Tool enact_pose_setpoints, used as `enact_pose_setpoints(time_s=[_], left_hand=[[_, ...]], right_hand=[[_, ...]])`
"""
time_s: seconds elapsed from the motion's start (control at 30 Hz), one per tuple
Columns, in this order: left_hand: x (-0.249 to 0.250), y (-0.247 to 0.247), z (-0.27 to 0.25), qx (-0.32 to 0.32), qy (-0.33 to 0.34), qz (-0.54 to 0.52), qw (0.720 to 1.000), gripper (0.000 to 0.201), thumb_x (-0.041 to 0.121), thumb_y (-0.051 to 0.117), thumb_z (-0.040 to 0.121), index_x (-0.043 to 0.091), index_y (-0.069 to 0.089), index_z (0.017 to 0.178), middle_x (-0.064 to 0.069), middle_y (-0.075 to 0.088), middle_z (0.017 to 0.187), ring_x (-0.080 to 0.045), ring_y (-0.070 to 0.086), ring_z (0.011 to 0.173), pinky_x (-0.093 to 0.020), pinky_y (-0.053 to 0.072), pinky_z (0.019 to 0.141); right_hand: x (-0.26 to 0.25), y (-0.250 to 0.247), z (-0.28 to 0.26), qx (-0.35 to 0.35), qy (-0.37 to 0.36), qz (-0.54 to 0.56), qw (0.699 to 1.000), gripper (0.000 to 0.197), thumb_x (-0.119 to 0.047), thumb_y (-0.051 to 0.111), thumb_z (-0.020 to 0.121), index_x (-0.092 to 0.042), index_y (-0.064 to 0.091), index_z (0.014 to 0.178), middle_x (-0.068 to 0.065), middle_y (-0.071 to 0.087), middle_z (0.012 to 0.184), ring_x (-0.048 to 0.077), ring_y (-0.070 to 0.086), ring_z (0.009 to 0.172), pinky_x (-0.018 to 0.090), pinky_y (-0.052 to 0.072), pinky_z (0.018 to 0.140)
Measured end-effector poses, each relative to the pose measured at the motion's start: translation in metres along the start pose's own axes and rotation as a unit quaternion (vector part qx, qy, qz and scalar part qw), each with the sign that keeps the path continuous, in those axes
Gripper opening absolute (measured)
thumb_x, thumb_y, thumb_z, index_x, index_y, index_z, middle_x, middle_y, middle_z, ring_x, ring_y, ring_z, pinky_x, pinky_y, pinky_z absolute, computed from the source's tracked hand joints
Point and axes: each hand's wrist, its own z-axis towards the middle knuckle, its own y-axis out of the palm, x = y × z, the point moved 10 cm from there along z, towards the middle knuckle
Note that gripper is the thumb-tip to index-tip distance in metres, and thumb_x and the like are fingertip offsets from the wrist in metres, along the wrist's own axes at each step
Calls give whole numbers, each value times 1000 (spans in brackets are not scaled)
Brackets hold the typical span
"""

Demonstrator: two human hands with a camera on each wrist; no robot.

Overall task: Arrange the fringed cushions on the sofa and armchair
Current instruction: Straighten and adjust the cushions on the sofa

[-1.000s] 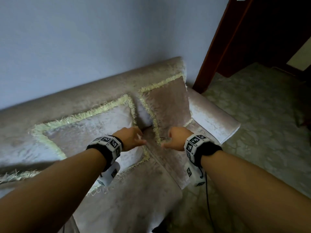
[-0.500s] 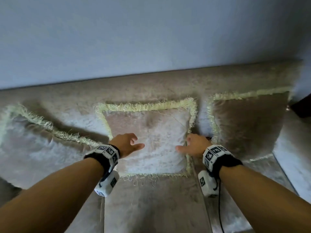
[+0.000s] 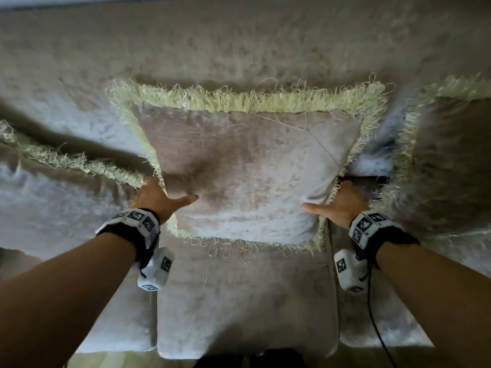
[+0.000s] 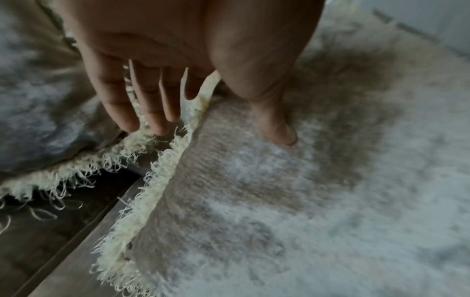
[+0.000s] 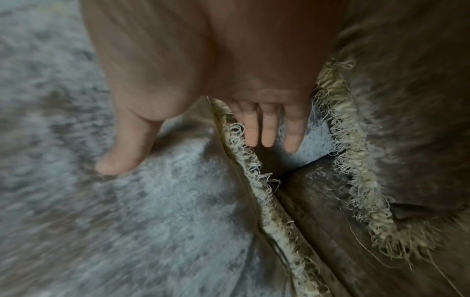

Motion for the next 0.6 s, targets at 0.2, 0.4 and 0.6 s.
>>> enact_pose_setpoints(time_s=[0.2,0.4,0.6], left_hand=[[-5,19,42,-23,23,-71,997,135,77,88,24,25,43,140,1,62,135,-29,59,125,-52,47,106],[21,33,49,-47,44,-44,997,123,65,82,39,14,47,146,-14,58,142,-36,54,130,-38,44,106],[12,53,34,-64,85,-174,979,110,59,93,41,18,55,137,-2,65,133,-23,59,123,-32,42,106]], right_hand=[[-26,-3,34,2,-83,65,994,149,-82,88,27,-22,35,153,-3,49,153,23,48,139,45,40,116],[-27,9,59,-26,-114,93,989,133,-77,91,33,-33,43,149,-15,54,148,10,49,136,40,38,118],[-42,-2,29,2,-152,160,975,111,-71,91,31,-32,57,129,-26,62,121,-15,55,112,9,40,99]])
